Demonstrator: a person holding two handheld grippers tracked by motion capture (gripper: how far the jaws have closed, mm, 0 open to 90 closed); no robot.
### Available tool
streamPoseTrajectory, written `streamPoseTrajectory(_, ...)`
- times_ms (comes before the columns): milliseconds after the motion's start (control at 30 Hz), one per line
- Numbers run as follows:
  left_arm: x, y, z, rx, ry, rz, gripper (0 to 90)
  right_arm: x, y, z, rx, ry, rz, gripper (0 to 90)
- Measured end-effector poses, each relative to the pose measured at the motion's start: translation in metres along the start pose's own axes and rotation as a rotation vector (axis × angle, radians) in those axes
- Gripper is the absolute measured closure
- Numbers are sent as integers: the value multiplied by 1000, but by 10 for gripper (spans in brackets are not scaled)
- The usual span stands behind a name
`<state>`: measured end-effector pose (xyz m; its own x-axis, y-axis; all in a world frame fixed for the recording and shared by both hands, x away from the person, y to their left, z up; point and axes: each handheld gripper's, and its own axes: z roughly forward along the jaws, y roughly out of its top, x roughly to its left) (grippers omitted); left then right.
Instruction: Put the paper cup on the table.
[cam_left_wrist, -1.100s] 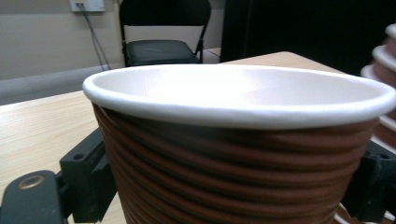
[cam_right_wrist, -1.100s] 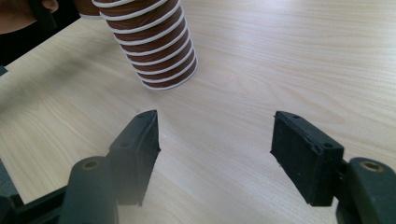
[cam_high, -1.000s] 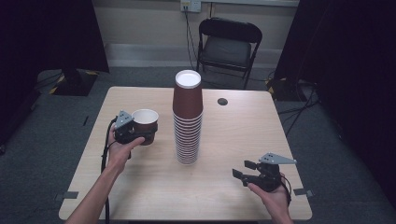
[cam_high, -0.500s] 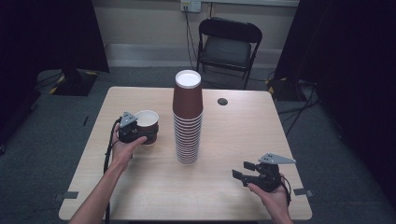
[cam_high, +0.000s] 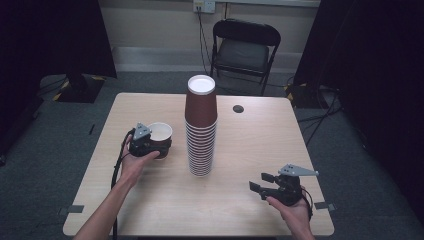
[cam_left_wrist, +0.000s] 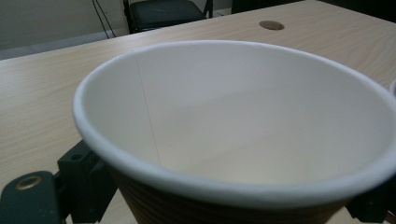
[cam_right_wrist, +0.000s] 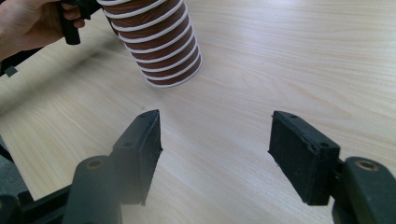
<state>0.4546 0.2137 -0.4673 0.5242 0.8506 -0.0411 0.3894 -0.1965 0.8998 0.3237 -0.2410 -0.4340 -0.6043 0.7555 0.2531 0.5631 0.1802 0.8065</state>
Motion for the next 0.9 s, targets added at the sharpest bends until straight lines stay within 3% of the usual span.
streamPoseTrajectory(233, 0, -6, -5, 33, 0, 28, 100, 1, 0, -1, -7, 5, -6, 342)
streamPoseTrajectory(400, 5, -8, -6, 37, -3, 9, 109, 1, -1, 0, -3, 8, -8, 343)
streamPoseTrajectory(533, 5, -10, -3, 59, 4, 23, 117, 2, 0, 0, -5, 9, -8, 340)
streamPoseTrajectory(667, 5, -13, 0, 86, -2, 3, 129, 2, -1, 0, -8, 13, -9, 350)
streamPoseTrajectory(800, 3, -15, 0, 121, 28, 17, 146, 1, -1, -2, -17, 10, -6, 349)
streamPoseTrajectory(900, 3, -16, 0, 143, 27, 35, 154, 1, -1, -3, -18, 9, -4, 348)
